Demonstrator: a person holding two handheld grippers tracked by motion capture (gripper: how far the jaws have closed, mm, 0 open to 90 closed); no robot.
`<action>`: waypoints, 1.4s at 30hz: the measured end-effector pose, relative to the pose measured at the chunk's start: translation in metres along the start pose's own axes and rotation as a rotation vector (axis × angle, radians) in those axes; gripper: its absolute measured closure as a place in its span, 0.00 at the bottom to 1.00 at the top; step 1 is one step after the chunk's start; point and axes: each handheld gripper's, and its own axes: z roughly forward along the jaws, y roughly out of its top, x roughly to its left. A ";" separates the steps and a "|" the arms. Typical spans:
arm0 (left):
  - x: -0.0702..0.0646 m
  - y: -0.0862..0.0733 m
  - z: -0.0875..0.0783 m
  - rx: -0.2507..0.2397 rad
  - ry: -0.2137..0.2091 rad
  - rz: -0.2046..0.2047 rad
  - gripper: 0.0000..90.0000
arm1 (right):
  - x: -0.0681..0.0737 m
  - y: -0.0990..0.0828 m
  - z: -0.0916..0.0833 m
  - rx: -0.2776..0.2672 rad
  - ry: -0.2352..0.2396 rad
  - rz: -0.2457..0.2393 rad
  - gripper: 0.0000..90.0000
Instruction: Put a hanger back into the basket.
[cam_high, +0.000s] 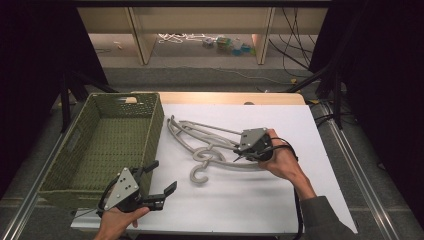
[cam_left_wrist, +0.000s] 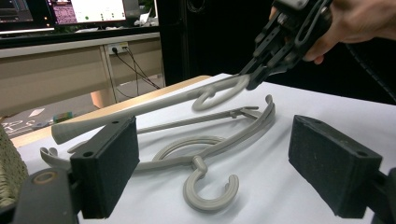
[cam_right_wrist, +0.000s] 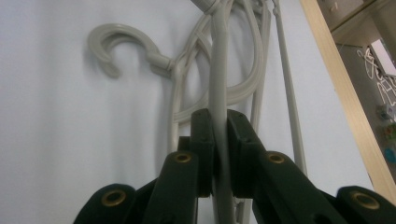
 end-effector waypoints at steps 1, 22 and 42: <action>0.000 0.000 0.000 0.000 0.000 0.000 0.18 | 0.000 -0.001 -0.004 -0.006 -0.009 -0.004 0.92; -0.011 0.028 0.044 0.201 -0.031 0.221 0.24 | 0.047 -0.011 -0.061 -0.083 0.091 0.034 0.92; -0.037 0.048 0.090 0.347 -0.229 0.519 0.47 | 0.066 -0.011 -0.074 -0.097 0.160 0.024 0.92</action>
